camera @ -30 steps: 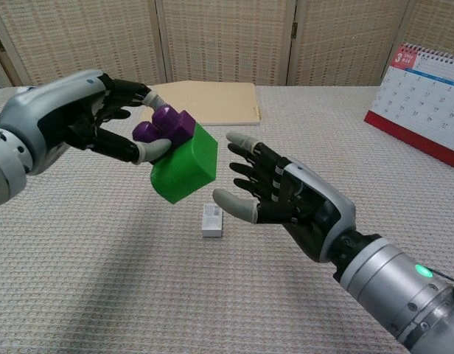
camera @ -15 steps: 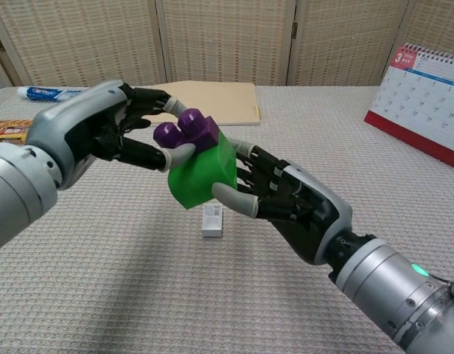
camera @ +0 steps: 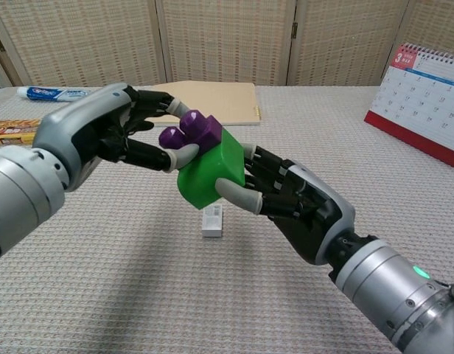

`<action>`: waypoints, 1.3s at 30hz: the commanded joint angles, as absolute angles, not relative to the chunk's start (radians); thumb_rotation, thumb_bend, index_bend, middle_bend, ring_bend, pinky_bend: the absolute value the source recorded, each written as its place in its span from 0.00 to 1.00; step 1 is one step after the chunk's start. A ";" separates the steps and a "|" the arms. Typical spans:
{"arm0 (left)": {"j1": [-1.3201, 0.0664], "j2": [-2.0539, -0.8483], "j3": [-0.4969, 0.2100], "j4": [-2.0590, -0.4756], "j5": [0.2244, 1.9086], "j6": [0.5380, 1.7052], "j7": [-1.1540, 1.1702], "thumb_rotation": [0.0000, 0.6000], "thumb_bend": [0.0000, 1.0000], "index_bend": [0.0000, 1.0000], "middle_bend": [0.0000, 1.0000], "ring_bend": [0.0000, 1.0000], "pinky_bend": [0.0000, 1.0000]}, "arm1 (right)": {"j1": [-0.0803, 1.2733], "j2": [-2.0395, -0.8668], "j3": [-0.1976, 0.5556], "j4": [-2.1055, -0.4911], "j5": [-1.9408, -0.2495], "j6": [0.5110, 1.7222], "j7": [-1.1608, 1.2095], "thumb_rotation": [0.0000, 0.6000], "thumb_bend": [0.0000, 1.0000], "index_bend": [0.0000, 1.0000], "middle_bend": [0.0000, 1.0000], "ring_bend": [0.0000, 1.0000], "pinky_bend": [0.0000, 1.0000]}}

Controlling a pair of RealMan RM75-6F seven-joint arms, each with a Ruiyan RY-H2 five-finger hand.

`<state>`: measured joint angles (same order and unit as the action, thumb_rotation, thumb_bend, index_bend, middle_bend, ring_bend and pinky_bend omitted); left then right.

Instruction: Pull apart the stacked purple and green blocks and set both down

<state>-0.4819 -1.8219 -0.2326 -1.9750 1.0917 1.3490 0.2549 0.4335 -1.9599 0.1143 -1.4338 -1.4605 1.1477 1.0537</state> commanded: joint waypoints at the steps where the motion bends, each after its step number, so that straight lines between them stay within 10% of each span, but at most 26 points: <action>1: -0.493 -1.809 -0.243 -1.976 1.098 1.345 0.286 1.00 0.53 0.75 0.25 0.03 0.00 | 0.426 -1.954 0.116 -1.448 -1.452 1.151 1.041 1.00 0.35 0.83 0.28 0.25 0.00; 20: -0.500 -1.711 -0.247 -1.978 1.168 1.349 0.323 1.00 0.53 0.75 0.25 0.02 0.00 | 0.402 -1.872 0.095 -1.455 -1.492 1.171 1.052 1.00 0.35 0.90 0.31 0.26 0.00; 39: -0.458 -1.736 -0.128 -1.412 1.305 1.278 0.078 1.00 0.53 0.75 0.25 0.02 0.00 | 0.408 -1.398 0.059 -1.624 -1.434 1.099 0.188 1.00 0.35 0.90 0.26 0.20 0.00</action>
